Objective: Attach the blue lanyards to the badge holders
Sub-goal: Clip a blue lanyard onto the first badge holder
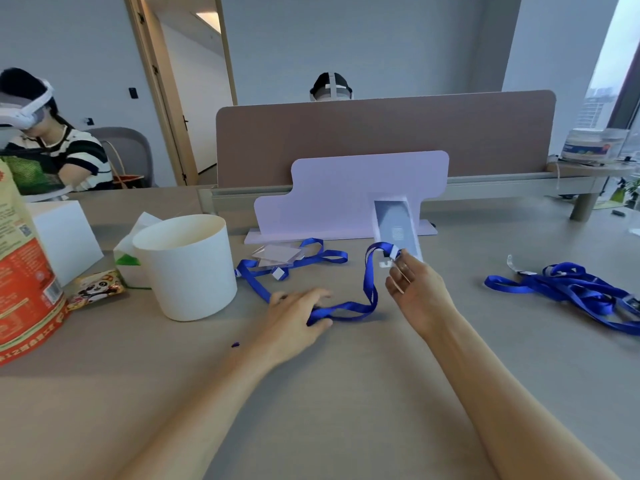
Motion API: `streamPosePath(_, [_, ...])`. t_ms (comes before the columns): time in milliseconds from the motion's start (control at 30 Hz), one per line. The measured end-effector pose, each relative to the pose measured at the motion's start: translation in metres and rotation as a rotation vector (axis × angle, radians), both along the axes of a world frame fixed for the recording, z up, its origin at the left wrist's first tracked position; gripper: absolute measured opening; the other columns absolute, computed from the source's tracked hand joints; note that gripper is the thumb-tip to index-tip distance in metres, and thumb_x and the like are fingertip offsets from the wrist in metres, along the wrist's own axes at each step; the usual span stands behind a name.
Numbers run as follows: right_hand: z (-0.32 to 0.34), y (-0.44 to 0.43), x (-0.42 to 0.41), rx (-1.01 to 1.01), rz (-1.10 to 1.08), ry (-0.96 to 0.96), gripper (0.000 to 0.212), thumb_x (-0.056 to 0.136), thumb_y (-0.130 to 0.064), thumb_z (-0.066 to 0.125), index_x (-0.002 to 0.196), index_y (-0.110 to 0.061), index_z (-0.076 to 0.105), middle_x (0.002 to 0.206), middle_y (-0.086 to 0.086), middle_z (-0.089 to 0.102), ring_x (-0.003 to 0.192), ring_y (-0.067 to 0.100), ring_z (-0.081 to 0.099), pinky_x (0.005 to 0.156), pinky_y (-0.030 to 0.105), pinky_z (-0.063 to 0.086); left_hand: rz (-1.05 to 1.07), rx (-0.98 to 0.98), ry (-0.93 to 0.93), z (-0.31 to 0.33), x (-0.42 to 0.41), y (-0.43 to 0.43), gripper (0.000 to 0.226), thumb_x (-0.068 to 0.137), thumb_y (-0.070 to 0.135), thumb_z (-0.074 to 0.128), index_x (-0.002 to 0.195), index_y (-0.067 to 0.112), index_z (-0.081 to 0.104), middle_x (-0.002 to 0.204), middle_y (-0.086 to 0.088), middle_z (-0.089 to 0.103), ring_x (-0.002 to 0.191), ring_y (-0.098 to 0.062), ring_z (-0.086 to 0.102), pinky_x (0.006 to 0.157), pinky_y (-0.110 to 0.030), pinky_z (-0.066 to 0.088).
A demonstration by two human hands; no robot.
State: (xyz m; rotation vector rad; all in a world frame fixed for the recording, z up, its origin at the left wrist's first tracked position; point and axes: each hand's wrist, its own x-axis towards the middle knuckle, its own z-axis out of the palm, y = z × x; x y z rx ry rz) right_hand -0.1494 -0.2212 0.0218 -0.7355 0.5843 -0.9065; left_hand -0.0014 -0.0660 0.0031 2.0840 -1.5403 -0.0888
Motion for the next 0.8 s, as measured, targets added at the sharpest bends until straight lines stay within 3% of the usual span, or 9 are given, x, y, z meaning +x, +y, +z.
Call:
streamPosePath(67, [0.000,-0.001,-0.001,-0.024,-0.029,0.009,0.016,0.092,-0.019,0.064,0.107,-0.015,0.059,0.086,-0.006,0.068,0.073,0.009,0.059,0.074,0.026,0.049,-0.097,-0.109,0.219,0.002,-0.004,0.005,0.036,0.089,0.022,0.064,0.121,0.033,0.054,0.094,0.013,0.066,0.092,-0.006,0.057,0.097,-0.029,0.044])
streamPosePath(133, [0.000,-0.002,-0.001,-0.055,-0.066,0.033,0.015,0.093,-0.020,0.064,0.104,-0.015,0.056,0.091,-0.004,0.069,0.078,0.010,0.060,0.076,0.028,0.049,-0.220,-0.137,0.504,0.005,-0.008,0.010,0.035,0.088,0.018,0.066,0.118,0.032,0.055,0.084,0.010,0.064,0.081,-0.009,0.062,0.087,-0.027,0.048])
streamPosePath(267, [0.001,-0.001,-0.001,-0.113,-0.097,0.030,0.010,0.094,-0.020,0.062,0.091,-0.016,0.053,0.092,0.002,0.064,0.081,0.015,0.058,0.080,0.029,0.052,-0.278,-0.070,0.693,0.004,-0.011,0.011,0.050,0.086,0.029,0.065,0.131,0.037,0.045,0.098,0.008,0.068,0.072,-0.012,0.057,0.088,-0.032,0.043])
streamPosePath(333, [0.003,0.001,-0.002,-0.127,-0.063,-0.005,0.011,0.094,-0.014,0.062,0.086,-0.015,0.053,0.088,0.003,0.064,0.077,0.015,0.059,0.079,0.029,0.053,-0.170,-0.112,0.675,0.001,-0.005,0.008,0.049,0.090,0.023,0.062,0.134,0.033,0.042,0.105,0.007,0.067,0.078,-0.009,0.057,0.090,-0.030,0.045])
streamPosePath(467, [0.005,0.003,0.000,-0.139,-0.013,-0.014,0.011,0.092,-0.003,0.058,0.101,-0.009,0.058,0.089,0.006,0.064,0.073,0.016,0.060,0.078,0.030,0.053,-0.048,-0.144,0.568,0.000,0.005,0.009,0.040,0.095,0.023,0.056,0.131,0.030,0.043,0.105,0.006,0.069,0.097,-0.011,0.061,0.090,-0.019,0.044])
streamPosePath(567, [0.006,0.007,0.001,-0.145,-0.043,0.075,0.013,0.092,-0.002,0.055,0.102,-0.010,0.058,0.092,0.009,0.062,0.072,0.017,0.057,0.076,0.032,0.053,0.077,-0.230,0.571,0.000,0.013,0.008,0.028,0.097,0.026,0.046,0.124,0.035,0.048,0.099,0.012,0.070,0.097,-0.007,0.065,0.093,-0.027,0.047])
streamPosePath(667, [0.008,0.012,0.004,-0.192,-0.092,0.174,0.015,0.092,-0.001,0.052,0.102,-0.010,0.059,0.091,0.009,0.059,0.076,0.018,0.056,0.078,0.034,0.055,0.146,-0.276,0.568,-0.001,0.023,0.007,0.027,0.098,0.022,0.039,0.120,0.035,0.050,0.097,0.013,0.070,0.093,-0.012,0.066,0.085,-0.031,0.051])
streamPosePath(733, [0.010,0.013,0.004,-0.232,-0.111,0.242,0.017,0.092,0.000,0.050,0.101,-0.008,0.060,0.090,0.008,0.060,0.076,0.018,0.056,0.079,0.035,0.056,0.207,-0.204,0.462,-0.004,0.034,0.009,0.033,0.097,0.017,0.035,0.124,0.029,0.049,0.103,0.012,0.068,0.095,-0.016,0.065,0.078,-0.030,0.049])
streamPosePath(800, [0.010,0.015,0.004,-0.255,-0.094,0.275,0.016,0.091,0.001,0.050,0.100,-0.007,0.061,0.089,0.009,0.059,0.075,0.018,0.054,0.080,0.037,0.057,0.275,-0.107,0.228,-0.012,0.049,0.013,0.034,0.097,0.013,0.035,0.125,0.023,0.052,0.114,0.007,0.065,0.103,-0.013,0.062,0.078,-0.026,0.044])
